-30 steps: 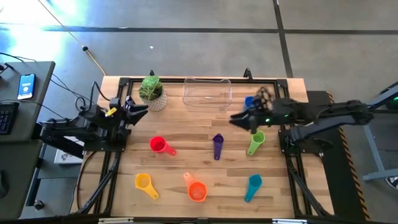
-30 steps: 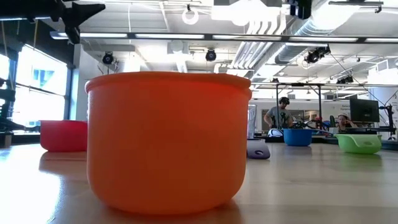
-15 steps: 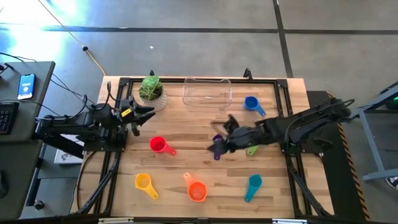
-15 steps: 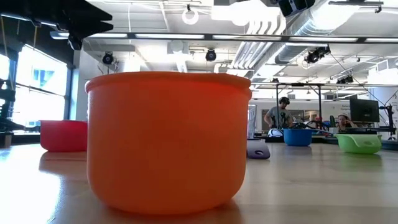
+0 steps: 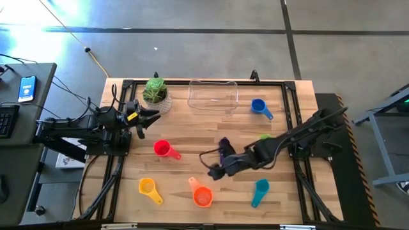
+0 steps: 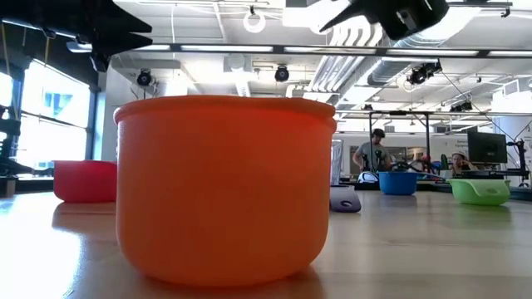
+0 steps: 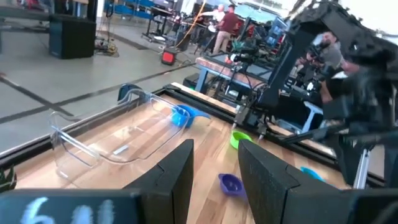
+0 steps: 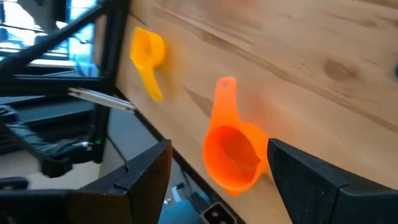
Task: Nest measuring cups in basket
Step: Move the orange measuring cup to middle of the table
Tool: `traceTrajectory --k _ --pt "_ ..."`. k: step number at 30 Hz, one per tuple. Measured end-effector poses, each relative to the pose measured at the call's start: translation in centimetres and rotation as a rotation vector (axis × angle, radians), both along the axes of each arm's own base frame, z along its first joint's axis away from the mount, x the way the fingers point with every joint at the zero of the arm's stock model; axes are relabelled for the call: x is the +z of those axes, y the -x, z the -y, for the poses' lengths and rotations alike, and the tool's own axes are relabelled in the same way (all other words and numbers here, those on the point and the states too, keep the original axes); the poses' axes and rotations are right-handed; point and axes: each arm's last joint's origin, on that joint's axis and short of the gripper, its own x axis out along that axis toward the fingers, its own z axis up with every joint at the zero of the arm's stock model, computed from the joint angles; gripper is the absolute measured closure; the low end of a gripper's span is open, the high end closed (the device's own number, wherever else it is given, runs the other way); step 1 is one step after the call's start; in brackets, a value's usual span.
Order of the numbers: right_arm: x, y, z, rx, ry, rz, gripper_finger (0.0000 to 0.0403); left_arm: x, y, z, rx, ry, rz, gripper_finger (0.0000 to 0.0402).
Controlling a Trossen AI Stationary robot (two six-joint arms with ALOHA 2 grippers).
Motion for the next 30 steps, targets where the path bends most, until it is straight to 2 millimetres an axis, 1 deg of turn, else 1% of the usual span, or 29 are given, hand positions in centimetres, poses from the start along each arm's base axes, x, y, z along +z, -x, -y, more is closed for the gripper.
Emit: traceTrajectory --k 5,12,18,23,30 --pt "-1.6 -0.2 -1.4 0.011 -0.008 -0.051 0.0146 0.0 0.0 0.0 0.002 0.027 0.005 0.0284" --pt "-4.1 -0.4 -3.2 -0.040 -0.056 -0.129 0.0146 -0.1 0.0 0.0 -0.003 0.028 -0.005 0.0284" --pt "-6.2 -0.5 -4.7 -0.050 -0.111 -0.198 0.0146 -0.5 0.0 0.0 -0.003 0.029 -0.044 0.0284" --pt "-7.2 -1.0 -5.5 -0.066 -0.153 -0.191 0.0146 -0.6 0.0 0.0 -0.004 0.030 -0.051 0.0284" --pt "-8.9 -1.6 -5.9 -0.079 -0.152 -0.199 0.0146 -0.6 0.1 0.0 -0.004 0.030 -0.055 0.0284"
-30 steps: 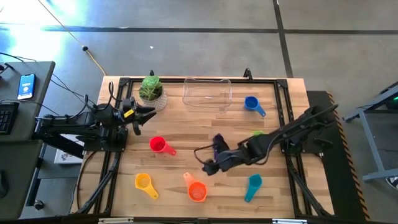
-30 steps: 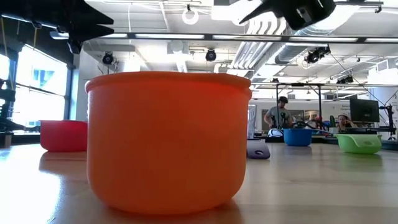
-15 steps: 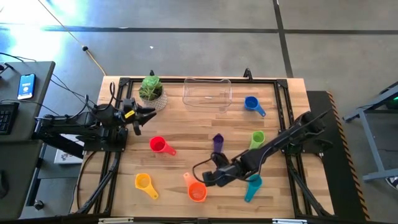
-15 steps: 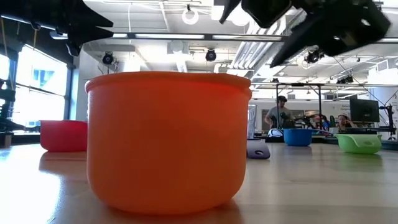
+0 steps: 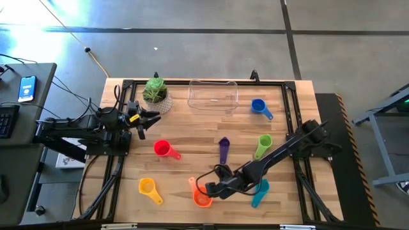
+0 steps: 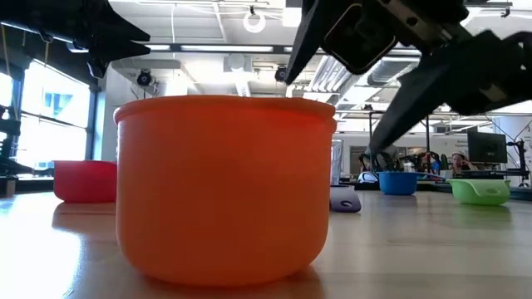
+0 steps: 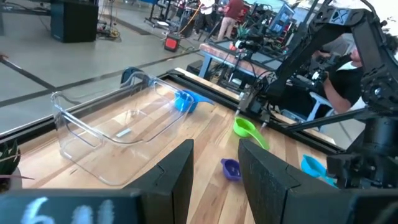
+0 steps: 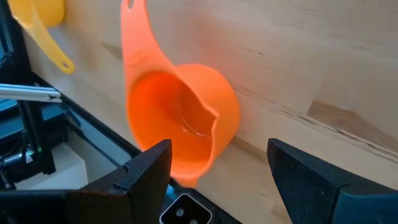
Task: Nest measuring cups in basket
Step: Move the orange measuring cup to middle of the table
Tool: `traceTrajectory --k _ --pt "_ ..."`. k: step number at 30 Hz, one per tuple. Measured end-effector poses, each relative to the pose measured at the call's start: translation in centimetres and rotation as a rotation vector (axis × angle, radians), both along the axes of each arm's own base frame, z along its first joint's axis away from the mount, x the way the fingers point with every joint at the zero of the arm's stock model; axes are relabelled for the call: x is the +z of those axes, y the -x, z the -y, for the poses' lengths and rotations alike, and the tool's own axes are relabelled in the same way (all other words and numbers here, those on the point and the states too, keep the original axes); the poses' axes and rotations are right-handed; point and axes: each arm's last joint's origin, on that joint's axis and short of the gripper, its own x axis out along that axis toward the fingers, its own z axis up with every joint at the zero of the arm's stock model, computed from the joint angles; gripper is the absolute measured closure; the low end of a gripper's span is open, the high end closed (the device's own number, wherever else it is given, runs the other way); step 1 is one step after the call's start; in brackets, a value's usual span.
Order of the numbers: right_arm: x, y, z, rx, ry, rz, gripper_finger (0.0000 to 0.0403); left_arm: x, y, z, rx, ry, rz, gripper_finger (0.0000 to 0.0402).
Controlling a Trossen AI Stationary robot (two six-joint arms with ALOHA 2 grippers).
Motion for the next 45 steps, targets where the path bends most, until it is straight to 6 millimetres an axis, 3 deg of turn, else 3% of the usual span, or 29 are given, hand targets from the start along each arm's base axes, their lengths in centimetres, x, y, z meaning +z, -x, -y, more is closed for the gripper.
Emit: traceTrajectory --k 16,25,37,45 --pt "-2.6 -1.9 0.5 0.036 -0.024 -0.024 0.0146 -0.1 0.0 0.0 0.000 0.000 -0.011 0.0284" --pt "-2.0 -2.5 0.5 0.051 0.018 -0.099 0.0155 -0.2 0.0 0.0 0.000 -0.001 -0.018 0.0284" --pt "-1.9 -2.5 0.6 0.051 0.025 -0.110 0.0319 -0.3 0.0 0.0 0.000 -0.001 -0.029 0.0284" --pt "-1.9 -2.5 0.6 0.076 0.039 -0.104 0.0394 -0.4 0.1 0.0 0.000 -0.001 -0.042 0.0284"
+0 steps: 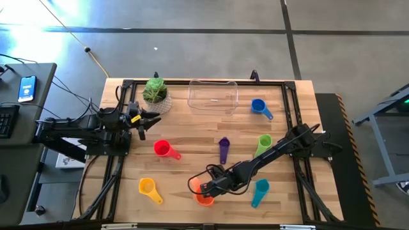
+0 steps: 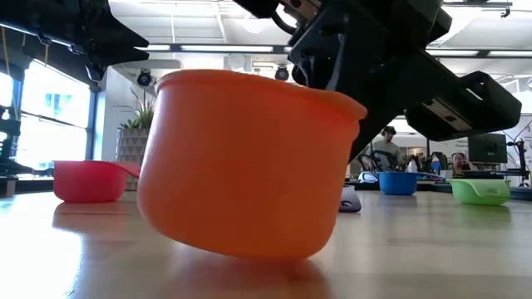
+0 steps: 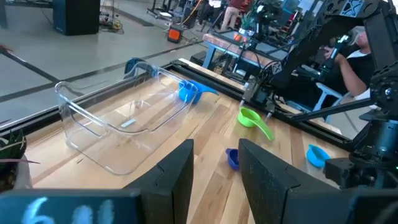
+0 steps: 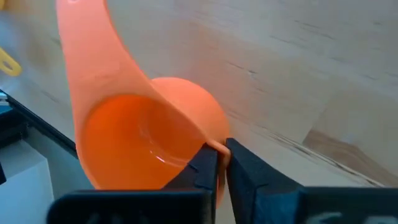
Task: Nest measuring cups in basket
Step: Move the orange measuring cup to middle of the table
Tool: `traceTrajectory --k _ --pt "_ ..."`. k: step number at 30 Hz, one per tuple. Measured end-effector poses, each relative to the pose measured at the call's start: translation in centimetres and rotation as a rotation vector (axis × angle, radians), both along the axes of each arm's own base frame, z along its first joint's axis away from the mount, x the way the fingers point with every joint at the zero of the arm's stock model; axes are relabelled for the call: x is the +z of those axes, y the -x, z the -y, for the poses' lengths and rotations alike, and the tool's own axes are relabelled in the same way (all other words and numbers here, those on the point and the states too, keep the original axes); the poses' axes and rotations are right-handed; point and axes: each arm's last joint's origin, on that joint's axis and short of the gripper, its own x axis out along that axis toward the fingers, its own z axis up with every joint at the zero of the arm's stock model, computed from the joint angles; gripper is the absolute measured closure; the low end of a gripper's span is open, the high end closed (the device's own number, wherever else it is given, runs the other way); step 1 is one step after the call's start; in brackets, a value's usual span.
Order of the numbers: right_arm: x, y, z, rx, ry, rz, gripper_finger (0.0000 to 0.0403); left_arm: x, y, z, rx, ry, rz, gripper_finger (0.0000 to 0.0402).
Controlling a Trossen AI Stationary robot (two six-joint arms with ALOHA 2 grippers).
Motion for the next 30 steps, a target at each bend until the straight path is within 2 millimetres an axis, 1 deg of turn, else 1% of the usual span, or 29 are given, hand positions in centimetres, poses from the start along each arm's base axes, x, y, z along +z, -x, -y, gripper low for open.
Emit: traceTrajectory --k 6,11,16,21,23,26,30 --pt "1.3 -0.5 0.4 0.069 0.034 -0.011 0.0393 0.0 0.0 0.0 0.000 0.000 0.000 0.0284" --pt "3.3 -1.3 1.8 0.167 0.110 -0.047 0.0398 0.0 0.0 0.0 0.000 0.000 0.000 0.0284" --pt "5.7 -2.4 3.9 0.321 0.160 -0.043 0.0398 0.0 0.0 0.0 0.000 0.000 0.000 0.0284" --pt "7.4 -3.3 6.8 0.524 0.215 -0.018 0.0398 0.0 0.0 0.0 0.000 0.000 0.001 0.0284" --pt "7.8 -3.4 8.0 0.600 0.241 -0.021 0.0398 0.0 0.0 0.0 -0.009 0.001 0.001 0.0284" --pt "7.8 -3.6 9.6 0.728 0.286 -0.001 0.0398 0.0 0.0 0.1 -0.026 0.004 0.001 0.0284" --pt "7.7 -3.9 11.0 0.840 0.336 0.029 0.0398 0.0 0.0 0.1 -0.025 0.004 0.001 0.0284"
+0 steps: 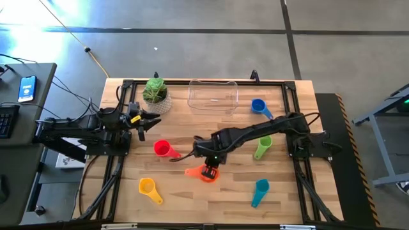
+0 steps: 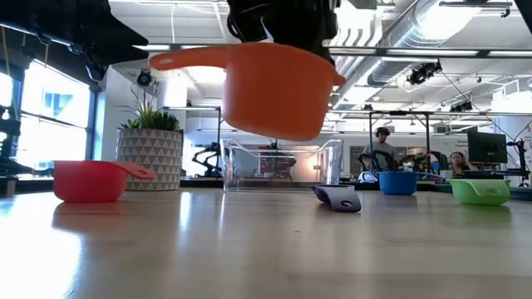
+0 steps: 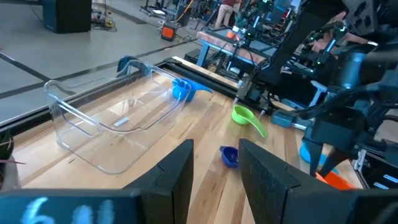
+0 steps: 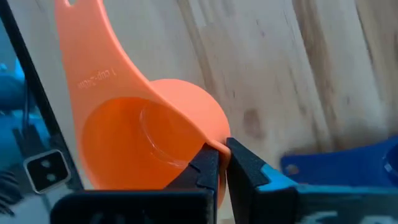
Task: Nest measuring cups in basket
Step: Move the orange measuring cup to middle of the table
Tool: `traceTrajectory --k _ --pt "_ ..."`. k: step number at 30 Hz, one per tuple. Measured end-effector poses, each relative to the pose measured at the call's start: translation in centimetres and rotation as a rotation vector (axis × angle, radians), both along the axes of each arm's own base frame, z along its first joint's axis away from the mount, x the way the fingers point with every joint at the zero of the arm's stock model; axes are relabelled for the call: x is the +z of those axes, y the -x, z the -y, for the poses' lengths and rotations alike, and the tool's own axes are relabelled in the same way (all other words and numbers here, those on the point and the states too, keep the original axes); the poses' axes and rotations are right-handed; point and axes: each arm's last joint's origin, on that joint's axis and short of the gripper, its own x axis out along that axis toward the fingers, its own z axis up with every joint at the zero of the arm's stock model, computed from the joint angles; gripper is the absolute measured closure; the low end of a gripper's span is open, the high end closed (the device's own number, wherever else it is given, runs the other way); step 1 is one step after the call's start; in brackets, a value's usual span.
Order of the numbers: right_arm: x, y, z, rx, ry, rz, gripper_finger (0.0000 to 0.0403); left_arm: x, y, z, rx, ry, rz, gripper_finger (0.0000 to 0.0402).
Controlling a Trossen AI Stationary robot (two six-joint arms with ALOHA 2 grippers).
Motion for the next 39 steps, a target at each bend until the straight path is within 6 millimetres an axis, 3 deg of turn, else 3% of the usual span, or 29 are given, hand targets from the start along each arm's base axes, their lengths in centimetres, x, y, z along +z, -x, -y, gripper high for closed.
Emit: traceTrajectory --k 7,15,24,33,39 --pt "-1.4 0.0 0.6 0.015 0.005 -0.001 0.0399 0.0 0.0 0.0 0.010 -0.015 -0.003 0.0284" --pt "-1.8 0.1 -0.5 -0.005 -0.023 -0.010 0.0399 0.0 0.0 -0.1 0.037 -0.014 -0.001 0.0284" --pt "-4.4 -0.1 -1.9 0.005 -0.038 -0.090 0.0400 0.0 0.0 -0.1 0.040 -0.004 0.003 0.0284" --pt "-6.0 -0.5 -2.0 -0.035 -0.052 -0.138 0.0400 0.0 0.0 -0.1 0.040 -0.004 0.002 0.0284" --pt "-6.1 -0.5 -2.1 -0.037 -0.056 -0.139 0.0400 0.0 0.0 -0.1 0.031 -0.003 0.002 0.0284"
